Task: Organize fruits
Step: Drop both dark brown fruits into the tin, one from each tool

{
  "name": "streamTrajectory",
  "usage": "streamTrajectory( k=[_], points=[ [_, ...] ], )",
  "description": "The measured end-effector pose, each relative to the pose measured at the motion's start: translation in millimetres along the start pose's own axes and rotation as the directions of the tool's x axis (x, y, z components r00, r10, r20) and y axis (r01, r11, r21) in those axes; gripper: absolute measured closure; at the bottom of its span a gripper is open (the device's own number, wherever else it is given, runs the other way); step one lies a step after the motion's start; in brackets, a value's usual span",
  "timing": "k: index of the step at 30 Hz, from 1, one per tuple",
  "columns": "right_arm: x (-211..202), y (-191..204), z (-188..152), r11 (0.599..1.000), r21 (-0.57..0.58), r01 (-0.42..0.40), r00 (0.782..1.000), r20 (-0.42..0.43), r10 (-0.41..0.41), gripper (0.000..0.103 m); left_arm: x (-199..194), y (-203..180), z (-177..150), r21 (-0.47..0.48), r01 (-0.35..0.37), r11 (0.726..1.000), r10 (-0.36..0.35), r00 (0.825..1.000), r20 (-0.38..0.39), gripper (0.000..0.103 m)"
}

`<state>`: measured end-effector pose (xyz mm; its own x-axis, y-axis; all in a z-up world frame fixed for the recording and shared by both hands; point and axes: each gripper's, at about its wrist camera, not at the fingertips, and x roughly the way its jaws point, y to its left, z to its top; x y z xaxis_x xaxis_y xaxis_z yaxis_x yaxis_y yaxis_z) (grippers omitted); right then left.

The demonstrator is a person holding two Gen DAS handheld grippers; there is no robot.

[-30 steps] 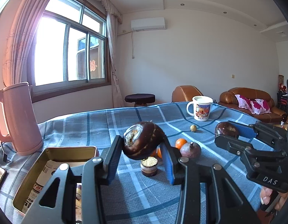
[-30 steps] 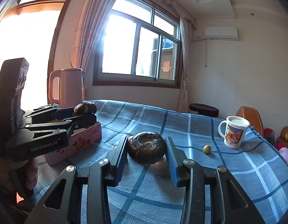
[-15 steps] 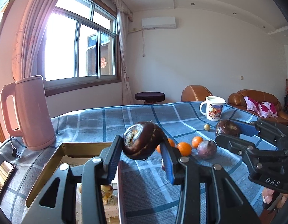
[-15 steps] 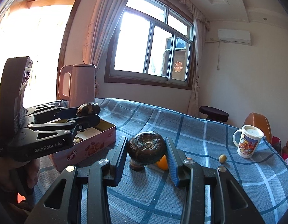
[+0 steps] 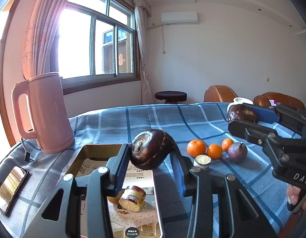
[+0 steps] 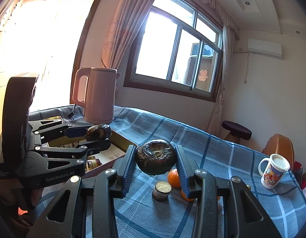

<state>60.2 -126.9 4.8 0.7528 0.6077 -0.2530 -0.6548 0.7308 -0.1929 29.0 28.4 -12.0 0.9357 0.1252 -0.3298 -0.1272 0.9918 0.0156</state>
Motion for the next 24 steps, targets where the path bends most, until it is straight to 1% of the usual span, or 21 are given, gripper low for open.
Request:
streamTrajectory(
  k=[5, 12, 24],
  points=[
    [9.6, 13.2, 10.2, 0.999, -0.029, -0.031, 1.000, -0.006, 0.031, 0.061, 1.9, 11.6, -1.3, -0.005, -0.021, 1.000, 0.021, 1.000, -0.014, 0.060],
    [25.8, 29.4, 20.2, 0.996, -0.038, -0.083, 0.996, -0.020, 0.082, 0.061, 3.5, 30.6, -1.1, -0.024, -0.043, 0.999, 0.042, 0.999, -0.034, 0.060],
    [54.1, 60.2, 22.1, 0.987, -0.060, -0.149, 0.988, -0.059, 0.146, 0.061, 13.6, 58.6, -3.6, -0.044, -0.073, 0.996, 0.069, 0.994, -0.081, 0.060]
  ],
)
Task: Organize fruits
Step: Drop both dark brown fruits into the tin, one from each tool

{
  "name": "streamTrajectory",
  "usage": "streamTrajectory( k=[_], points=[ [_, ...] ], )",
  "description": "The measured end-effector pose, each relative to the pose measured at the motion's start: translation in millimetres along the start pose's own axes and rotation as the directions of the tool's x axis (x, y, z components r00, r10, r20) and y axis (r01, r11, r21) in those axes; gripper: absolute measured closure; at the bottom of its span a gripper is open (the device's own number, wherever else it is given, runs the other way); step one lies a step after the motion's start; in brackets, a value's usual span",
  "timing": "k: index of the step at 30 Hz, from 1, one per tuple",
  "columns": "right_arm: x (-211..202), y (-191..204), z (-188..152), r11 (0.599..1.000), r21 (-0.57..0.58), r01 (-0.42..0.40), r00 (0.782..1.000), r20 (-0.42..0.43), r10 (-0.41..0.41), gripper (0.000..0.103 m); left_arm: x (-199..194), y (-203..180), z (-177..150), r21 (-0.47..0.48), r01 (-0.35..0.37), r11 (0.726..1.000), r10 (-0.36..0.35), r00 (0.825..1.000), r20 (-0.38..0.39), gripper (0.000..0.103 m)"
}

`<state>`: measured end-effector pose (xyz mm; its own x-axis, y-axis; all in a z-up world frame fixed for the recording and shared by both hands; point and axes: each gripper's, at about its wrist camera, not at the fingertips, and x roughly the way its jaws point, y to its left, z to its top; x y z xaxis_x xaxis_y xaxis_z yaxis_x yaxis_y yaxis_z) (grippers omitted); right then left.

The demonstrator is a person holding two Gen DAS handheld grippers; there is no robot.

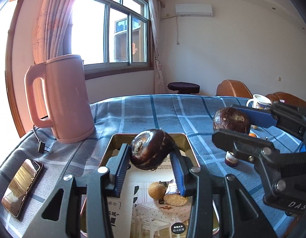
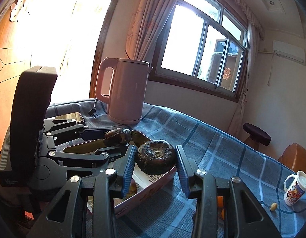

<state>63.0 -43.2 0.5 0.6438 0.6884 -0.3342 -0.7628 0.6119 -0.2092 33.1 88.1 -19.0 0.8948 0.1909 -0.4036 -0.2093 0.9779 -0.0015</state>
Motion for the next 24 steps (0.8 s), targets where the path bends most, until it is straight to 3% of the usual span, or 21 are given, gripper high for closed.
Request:
streamTrajectory(
  k=[11, 24],
  points=[
    [22.4, 10.0, -1.4, 0.999, 0.010, -0.039, 0.999, -0.038, 0.039, 0.061, 9.7, 15.7, -0.9, -0.005, -0.024, 1.000, 0.024, 0.998, -0.053, 0.060],
    [47.7, 23.9, -9.6, 0.997, 0.008, -0.071, 0.990, -0.125, 0.071, 0.061, 20.0, 33.7, -4.9, -0.034, -0.009, 0.999, 0.004, 0.991, -0.136, 0.060]
  ],
)
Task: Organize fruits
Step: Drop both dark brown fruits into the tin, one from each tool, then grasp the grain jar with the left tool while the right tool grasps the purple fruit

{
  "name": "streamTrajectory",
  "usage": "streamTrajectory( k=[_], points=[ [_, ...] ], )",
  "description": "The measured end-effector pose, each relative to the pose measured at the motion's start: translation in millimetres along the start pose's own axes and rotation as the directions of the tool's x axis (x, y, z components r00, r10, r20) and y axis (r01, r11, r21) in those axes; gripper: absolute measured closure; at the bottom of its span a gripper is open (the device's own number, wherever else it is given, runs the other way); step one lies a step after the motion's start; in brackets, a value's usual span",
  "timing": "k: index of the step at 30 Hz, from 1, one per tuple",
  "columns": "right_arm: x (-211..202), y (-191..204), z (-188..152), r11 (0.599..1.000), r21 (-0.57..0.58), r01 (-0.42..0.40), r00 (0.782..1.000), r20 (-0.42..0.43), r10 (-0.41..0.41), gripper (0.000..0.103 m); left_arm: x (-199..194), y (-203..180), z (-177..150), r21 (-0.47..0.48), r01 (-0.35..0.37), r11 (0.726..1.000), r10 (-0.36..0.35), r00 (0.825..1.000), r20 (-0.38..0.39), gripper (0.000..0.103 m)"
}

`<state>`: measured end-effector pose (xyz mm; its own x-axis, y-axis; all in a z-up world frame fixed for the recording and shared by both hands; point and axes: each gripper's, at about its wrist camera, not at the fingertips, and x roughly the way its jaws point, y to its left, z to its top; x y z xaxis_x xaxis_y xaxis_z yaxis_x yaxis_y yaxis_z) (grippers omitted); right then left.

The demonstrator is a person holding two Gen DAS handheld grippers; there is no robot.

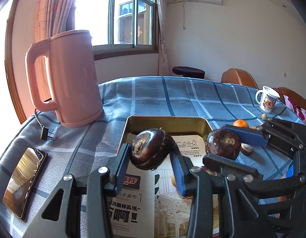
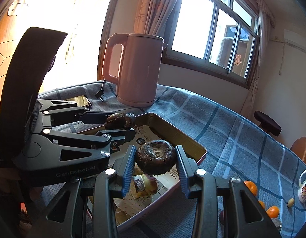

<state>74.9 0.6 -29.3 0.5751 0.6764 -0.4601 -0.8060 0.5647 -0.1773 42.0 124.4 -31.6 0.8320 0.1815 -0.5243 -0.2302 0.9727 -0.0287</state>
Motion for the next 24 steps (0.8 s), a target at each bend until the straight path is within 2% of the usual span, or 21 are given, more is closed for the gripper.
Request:
streamTrajectory(
  k=[7, 9, 10, 11, 12, 13, 18, 22, 24],
  points=[
    [15.4, 3.7, -6.8, 1.000, 0.001, -0.023, 0.997, -0.078, 0.023, 0.061, 2.2, -0.1, -0.6, 0.012, -0.012, 1.000, 0.012, 1.000, -0.012, 0.058],
    [18.1, 6.4, -8.0, 1.000, -0.007, -0.028, 0.995, -0.092, 0.027, 0.059, 0.0, -1.9, -1.0, 0.019, -0.018, 1.000, 0.018, 1.000, -0.002, 0.052],
    [17.2, 7.5, -7.8, 1.000, -0.014, -0.021, 0.996, -0.087, 0.020, 0.055, -1.0, -1.9, -0.9, 0.019, -0.025, 1.000, 0.025, 1.000, 0.003, 0.044],
    [15.1, 8.9, -8.0, 1.000, -0.020, -0.011, 0.997, -0.079, 0.009, 0.043, -3.0, -1.7, -1.2, 0.013, -0.033, 0.999, 0.033, 0.999, 0.013, 0.035],
    [12.7, 9.7, -8.3, 1.000, -0.027, 0.004, 0.997, -0.070, -0.006, 0.033, -5.4, -1.1, -0.9, 0.005, -0.034, 0.999, 0.034, 0.999, 0.025, 0.032],
    [9.5, 9.4, -8.9, 0.999, -0.033, 0.020, 0.998, -0.059, -0.022, 0.032, -7.7, -0.7, -1.0, -0.004, -0.028, 1.000, 0.028, 0.999, 0.034, 0.027],
    [-16.2, -11.8, -15.7, 0.996, 0.011, 0.084, 0.996, -0.022, -0.084, 0.032, -17.8, -11.6, 1.7, -0.015, -0.005, 1.000, 0.006, 0.997, 0.073, 0.027],
    [-51.1, -45.0, -26.4, 0.980, 0.083, 0.179, 0.983, 0.014, -0.180, 0.032, -25.4, -35.0, 5.8, 0.015, 0.039, 0.999, -0.041, 0.994, 0.099, 0.026],
    [-67.4, -63.2, -33.5, 0.963, 0.103, 0.247, 0.968, 0.018, -0.250, 0.029, -26.2, -51.4, 7.5, 0.049, 0.059, 0.997, -0.064, 0.993, 0.101, 0.024]
  ],
)
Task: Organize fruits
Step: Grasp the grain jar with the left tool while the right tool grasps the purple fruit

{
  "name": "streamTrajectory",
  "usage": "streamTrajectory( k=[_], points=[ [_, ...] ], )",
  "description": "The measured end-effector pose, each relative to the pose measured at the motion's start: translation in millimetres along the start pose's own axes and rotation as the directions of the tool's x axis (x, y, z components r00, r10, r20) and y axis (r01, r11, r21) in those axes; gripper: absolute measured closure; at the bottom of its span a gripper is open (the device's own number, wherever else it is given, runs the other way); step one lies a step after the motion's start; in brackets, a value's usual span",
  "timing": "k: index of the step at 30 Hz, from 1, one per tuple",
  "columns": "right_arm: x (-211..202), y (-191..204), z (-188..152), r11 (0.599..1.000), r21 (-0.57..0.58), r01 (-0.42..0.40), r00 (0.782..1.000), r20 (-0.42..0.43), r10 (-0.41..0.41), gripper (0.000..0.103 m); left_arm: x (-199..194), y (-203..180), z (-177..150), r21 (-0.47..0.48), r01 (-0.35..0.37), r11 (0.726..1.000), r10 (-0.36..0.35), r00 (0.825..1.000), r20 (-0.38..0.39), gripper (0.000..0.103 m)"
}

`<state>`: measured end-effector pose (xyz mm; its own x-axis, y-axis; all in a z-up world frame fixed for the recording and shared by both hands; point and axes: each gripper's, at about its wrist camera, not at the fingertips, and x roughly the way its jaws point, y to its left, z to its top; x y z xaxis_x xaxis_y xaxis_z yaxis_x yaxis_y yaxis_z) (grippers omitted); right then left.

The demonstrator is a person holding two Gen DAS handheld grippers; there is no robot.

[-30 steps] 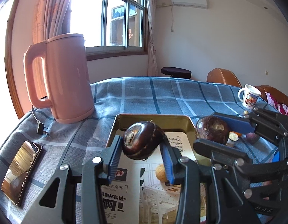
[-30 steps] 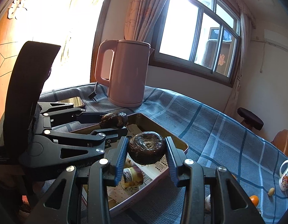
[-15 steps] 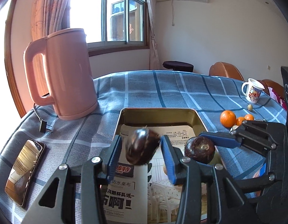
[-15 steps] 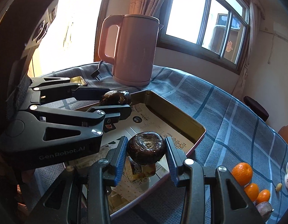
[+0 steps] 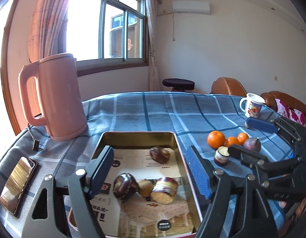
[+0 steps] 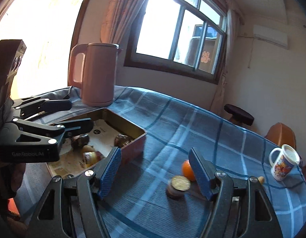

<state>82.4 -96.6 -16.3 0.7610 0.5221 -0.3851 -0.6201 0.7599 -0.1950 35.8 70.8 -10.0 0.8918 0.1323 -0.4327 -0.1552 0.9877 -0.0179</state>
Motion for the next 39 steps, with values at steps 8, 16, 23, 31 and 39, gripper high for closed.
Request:
streamTrajectory(
  k=[8, 16, 23, 31, 39],
  points=[
    [-13.7, -100.7, -32.9, 0.957, 0.195, 0.214, 0.975, -0.106, -0.197, 0.026, 19.4, -65.7, 5.6, 0.087, 0.097, 0.992, -0.093, 0.995, -0.046, 0.010],
    [13.5, -121.7, -52.9, 0.958, 0.251, 0.136, 0.966, -0.247, -0.073, 0.026, 52.6, -113.3, 9.5, 0.154, 0.151, 0.977, -0.130, 0.982, -0.140, 0.010],
    [35.4, -124.4, -61.7, 0.957, 0.270, 0.106, 0.950, -0.313, -0.017, 0.026, 75.1, -123.8, 9.4, 0.186, 0.146, 0.972, -0.109, 0.975, -0.192, 0.011],
    [54.6, -130.1, -69.0, 0.947, 0.317, 0.051, 0.923, -0.377, 0.077, 0.049, 99.9, -133.5, 4.2, 0.181, 0.187, 0.966, -0.133, 0.953, -0.273, 0.014],
    [42.8, -139.2, -68.4, 0.931, 0.358, 0.077, 0.942, -0.333, 0.051, 0.049, 122.4, -141.6, 2.2, 0.146, 0.239, 0.960, -0.175, 0.918, -0.355, 0.042]
  ],
)
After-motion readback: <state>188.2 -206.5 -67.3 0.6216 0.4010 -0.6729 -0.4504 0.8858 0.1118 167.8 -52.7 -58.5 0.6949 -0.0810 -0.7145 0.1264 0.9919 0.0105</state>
